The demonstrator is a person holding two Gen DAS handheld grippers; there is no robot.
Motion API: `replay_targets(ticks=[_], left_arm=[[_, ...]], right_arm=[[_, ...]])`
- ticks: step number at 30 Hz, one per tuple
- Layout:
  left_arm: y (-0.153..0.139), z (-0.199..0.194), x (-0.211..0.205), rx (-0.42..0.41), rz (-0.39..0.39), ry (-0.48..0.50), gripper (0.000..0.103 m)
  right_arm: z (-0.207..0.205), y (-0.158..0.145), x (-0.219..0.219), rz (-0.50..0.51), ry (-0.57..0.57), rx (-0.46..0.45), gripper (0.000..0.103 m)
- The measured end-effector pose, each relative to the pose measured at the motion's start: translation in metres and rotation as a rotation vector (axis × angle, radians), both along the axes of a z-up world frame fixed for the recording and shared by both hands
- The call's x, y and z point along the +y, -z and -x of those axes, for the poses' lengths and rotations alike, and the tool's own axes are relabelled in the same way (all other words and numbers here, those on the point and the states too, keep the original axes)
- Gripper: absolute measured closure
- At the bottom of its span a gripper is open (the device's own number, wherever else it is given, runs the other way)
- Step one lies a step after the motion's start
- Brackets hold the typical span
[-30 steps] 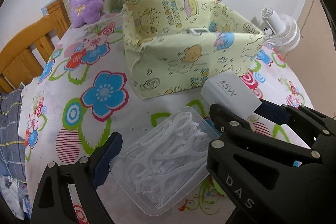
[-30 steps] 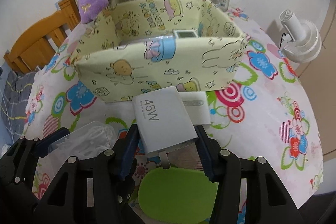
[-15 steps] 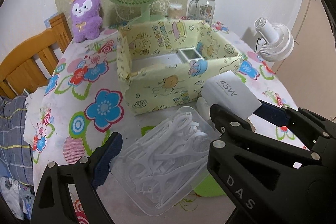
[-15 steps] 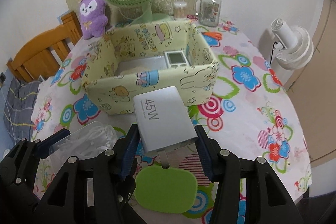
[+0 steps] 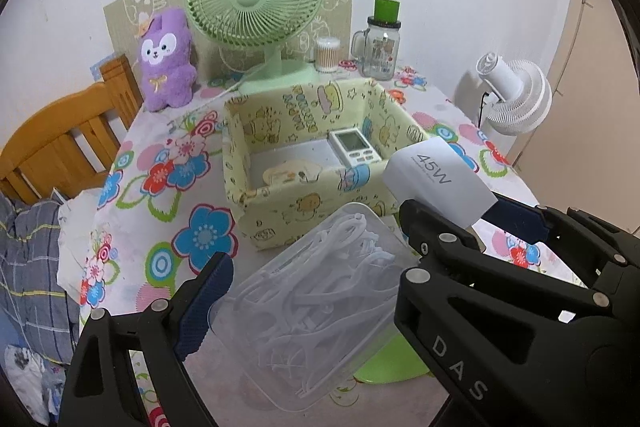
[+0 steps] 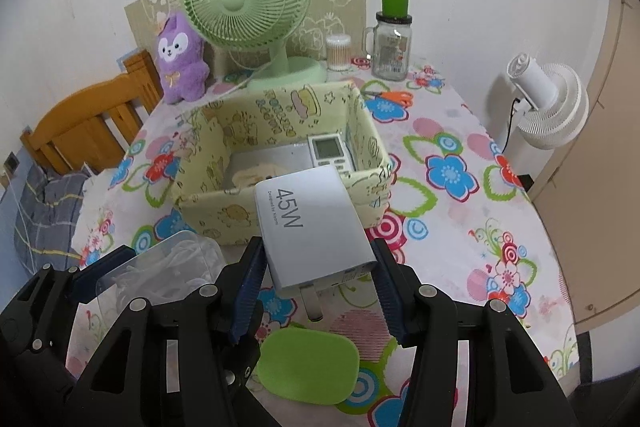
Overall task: Organize rigid objects
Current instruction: 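Lift the white charger and floss box and carry them toward the fabric box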
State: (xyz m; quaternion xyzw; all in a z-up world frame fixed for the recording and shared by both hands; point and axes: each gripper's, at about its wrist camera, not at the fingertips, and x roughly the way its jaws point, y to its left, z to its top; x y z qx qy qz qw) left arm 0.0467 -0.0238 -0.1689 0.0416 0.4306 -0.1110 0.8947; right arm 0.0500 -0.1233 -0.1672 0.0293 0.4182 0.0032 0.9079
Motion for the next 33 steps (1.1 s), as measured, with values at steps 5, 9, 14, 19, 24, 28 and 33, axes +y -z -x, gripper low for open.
replay_targets(ticks=[5, 9, 14, 19, 24, 28, 33], left_arm=[[-0.012, 0.001, -0.002, -0.017, 0.008, 0.0, 0.009], [-0.021, 0.002, -0.004, -0.035, 0.015, -0.002, 0.009], [-0.029, 0.002, -0.004, -0.053, 0.02, -0.01, 0.009], [-0.036, 0.004, -0.005, -0.065, 0.018, -0.016, 0.009], [-0.042, 0.005, -0.005, -0.077, 0.019, -0.022, 0.009], [-0.045, 0.003, -0.005, -0.083, 0.02, -0.029, 0.009], [-0.045, -0.001, -0.003, -0.082, 0.022, -0.038, 0.009]], right_arm=[[0.001, -0.013, -0.003, 0.008, 0.0, -0.016, 0.047], [0.002, -0.023, -0.005, 0.014, -0.001, -0.034, 0.047], [0.003, -0.032, -0.006, 0.014, -0.005, -0.051, 0.047], [0.004, -0.039, -0.007, 0.006, -0.008, -0.06, 0.047], [0.004, -0.044, -0.007, 0.005, -0.014, -0.072, 0.047], [0.001, -0.047, -0.006, 0.005, -0.02, -0.078, 0.047], [-0.004, -0.048, -0.005, 0.006, -0.029, -0.076, 0.047]])
